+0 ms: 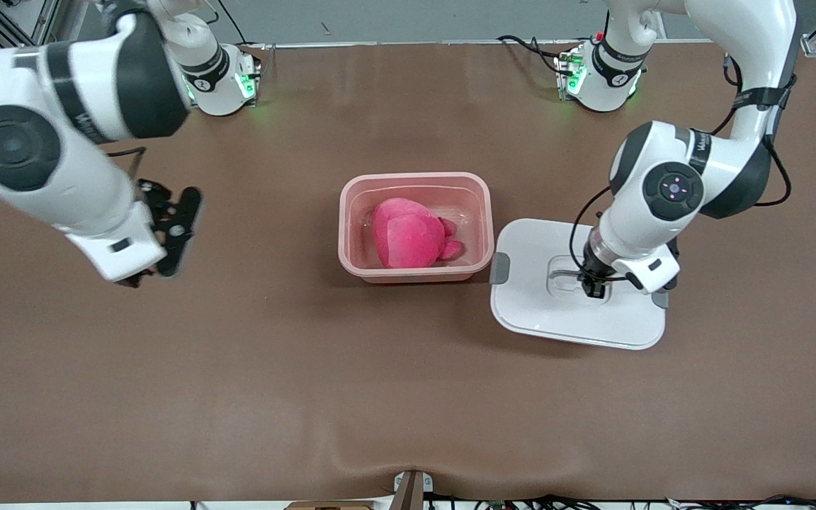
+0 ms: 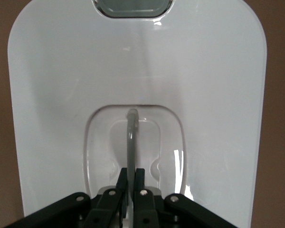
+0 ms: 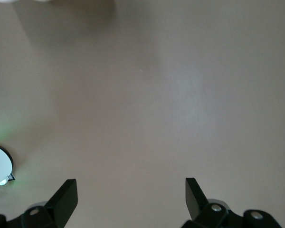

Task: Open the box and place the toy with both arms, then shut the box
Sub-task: 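Release the plush and withdraw the right gripper while the left gripper returns the lid, then lower the lid onto the box and press it down with the left gripper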

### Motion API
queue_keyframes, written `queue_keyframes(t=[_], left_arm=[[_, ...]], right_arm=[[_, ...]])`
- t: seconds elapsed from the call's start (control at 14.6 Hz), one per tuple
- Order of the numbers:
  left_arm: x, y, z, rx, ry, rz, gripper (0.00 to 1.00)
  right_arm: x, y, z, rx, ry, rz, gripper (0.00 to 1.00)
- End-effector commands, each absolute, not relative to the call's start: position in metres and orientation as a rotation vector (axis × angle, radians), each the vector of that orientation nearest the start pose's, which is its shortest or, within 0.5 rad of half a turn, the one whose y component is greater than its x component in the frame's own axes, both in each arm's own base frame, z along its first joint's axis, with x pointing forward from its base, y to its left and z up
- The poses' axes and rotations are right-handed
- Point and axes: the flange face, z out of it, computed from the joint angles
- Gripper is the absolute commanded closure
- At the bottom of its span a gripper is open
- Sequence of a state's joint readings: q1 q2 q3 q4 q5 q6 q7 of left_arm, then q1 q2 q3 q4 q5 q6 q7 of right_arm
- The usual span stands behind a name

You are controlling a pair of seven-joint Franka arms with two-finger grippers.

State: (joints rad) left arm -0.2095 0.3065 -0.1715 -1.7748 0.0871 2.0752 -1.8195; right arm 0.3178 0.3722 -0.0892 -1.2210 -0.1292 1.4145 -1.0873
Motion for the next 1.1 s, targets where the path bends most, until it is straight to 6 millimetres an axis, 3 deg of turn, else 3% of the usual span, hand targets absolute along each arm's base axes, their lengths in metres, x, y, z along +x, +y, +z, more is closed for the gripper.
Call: queue_keyframes(t=[0.0,0.27,0.48,0.62,0.76,1.03], left_arm=[[0.589,-0.244,0.414,-2.369,-2.068,-0.061,1.0],[0.575,-0.281,0.419,-2.34,-2.112,-0.035,1.0],[0.563,-0.318,0.421,-2.353,-2.116,-0.027,1.0],[0.562,-0.328,0.427,-2.336,-2.156,-0.032,1.0],[0.552,-0.352,0.428,-2.324,-2.174,-0.023,1.0],[0.543,-0.382,0.426,-2.263,-2.245,-0.006,1.0]], right_arm=[[0.611,0.108,0.562,-2.546,-1.82,0.313,0.0],[0.595,0.02,0.568,-2.633,-1.614,0.265,0.0],[0.577,-0.013,0.572,-2.703,-1.471,0.273,0.0],[0.561,-0.01,0.579,-2.783,-1.339,0.262,0.0],[0.553,-0.004,0.587,-2.858,-1.206,0.25,0.0],[0.541,-0.005,0.598,-2.987,-0.903,0.235,0.0]])
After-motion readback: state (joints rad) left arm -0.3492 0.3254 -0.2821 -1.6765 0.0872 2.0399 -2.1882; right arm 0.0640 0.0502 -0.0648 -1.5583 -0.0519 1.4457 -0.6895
